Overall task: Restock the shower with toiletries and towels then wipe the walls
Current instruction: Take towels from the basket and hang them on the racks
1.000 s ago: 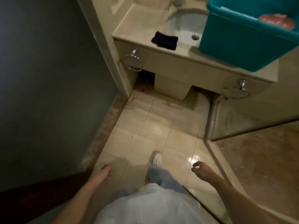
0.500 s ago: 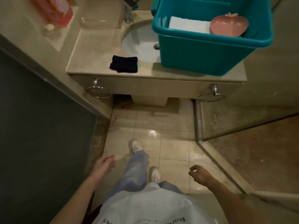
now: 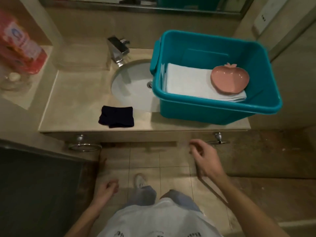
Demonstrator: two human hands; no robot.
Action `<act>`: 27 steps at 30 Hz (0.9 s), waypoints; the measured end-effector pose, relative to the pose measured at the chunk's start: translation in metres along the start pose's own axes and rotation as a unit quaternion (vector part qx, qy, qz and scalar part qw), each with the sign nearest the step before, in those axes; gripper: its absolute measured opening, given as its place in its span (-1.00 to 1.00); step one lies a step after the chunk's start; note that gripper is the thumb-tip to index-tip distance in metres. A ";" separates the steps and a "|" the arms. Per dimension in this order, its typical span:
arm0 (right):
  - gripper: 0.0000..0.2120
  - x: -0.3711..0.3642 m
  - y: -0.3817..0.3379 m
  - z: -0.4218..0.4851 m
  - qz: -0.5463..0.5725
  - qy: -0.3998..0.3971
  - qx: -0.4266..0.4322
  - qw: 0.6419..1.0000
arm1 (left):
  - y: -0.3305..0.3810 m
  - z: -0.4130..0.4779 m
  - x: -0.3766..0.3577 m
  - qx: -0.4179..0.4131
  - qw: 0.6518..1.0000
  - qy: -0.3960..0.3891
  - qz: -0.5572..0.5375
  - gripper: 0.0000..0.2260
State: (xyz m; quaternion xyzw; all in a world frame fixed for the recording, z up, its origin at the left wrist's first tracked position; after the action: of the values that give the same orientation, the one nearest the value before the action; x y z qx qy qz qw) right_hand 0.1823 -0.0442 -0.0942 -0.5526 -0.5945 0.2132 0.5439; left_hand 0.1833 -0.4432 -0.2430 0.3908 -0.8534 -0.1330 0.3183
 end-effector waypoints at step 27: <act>-0.11 0.215 -0.072 0.330 -0.391 -0.067 -0.005 0.918 | 0.574 0.005 -0.021 -0.472 0.778 0.198 0.366 -0.69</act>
State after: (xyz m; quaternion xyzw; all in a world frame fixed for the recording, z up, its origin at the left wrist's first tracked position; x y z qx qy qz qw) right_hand -0.0956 0.2396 -0.0490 -0.2633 -0.7993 0.0173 0.5399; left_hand -0.1436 -0.0493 0.0165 -0.1318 -0.6806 -0.3119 0.6498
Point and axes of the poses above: each hand's wrist, its own z-axis towards the middle knuckle, its own x-axis out of the back of the hand, y = z × x, the point moved 8 cm from there along z, towards the middle knuckle, and after that the axes turned 15 degrees about z, right-handed, at the moved point
